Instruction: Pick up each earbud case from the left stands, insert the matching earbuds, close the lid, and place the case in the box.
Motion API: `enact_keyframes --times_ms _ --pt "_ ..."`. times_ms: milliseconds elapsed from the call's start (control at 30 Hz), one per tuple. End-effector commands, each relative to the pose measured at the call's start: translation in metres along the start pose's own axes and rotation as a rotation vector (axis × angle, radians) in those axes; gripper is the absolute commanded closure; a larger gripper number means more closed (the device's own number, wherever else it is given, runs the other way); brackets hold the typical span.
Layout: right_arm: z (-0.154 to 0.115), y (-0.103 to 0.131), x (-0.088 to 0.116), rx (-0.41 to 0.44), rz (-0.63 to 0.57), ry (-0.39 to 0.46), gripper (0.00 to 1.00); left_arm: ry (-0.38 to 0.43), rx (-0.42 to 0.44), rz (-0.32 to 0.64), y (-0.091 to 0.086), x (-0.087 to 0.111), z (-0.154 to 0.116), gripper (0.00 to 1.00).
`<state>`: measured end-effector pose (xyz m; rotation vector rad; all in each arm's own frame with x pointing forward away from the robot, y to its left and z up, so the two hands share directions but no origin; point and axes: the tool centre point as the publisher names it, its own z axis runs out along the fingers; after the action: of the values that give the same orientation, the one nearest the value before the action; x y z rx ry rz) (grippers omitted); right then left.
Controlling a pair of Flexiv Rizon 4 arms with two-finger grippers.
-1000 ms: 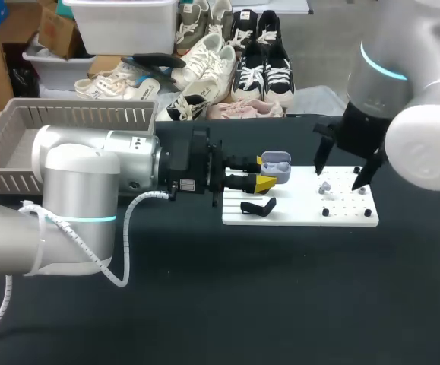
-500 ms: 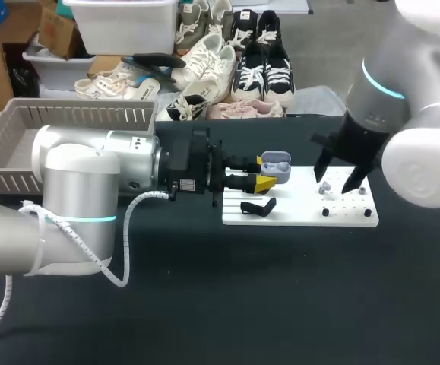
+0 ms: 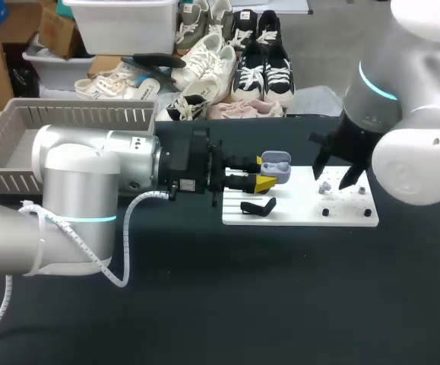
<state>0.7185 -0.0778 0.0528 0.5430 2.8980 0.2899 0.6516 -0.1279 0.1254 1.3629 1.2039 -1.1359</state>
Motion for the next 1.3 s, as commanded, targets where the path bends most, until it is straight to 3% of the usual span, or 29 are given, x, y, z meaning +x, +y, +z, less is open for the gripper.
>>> enact_keyframes --times_ms 33,1300 --pt "0.006 0.0 0.0 0.007 -0.005 -0.005 0.51 -0.001 -0.005 0.001 -0.001 0.0 0.0 1.0" --pt "0.027 0.0 -0.005 0.01 -0.023 -0.011 0.61 -0.001 -0.005 0.001 -0.001 0.0 0.0 1.0"
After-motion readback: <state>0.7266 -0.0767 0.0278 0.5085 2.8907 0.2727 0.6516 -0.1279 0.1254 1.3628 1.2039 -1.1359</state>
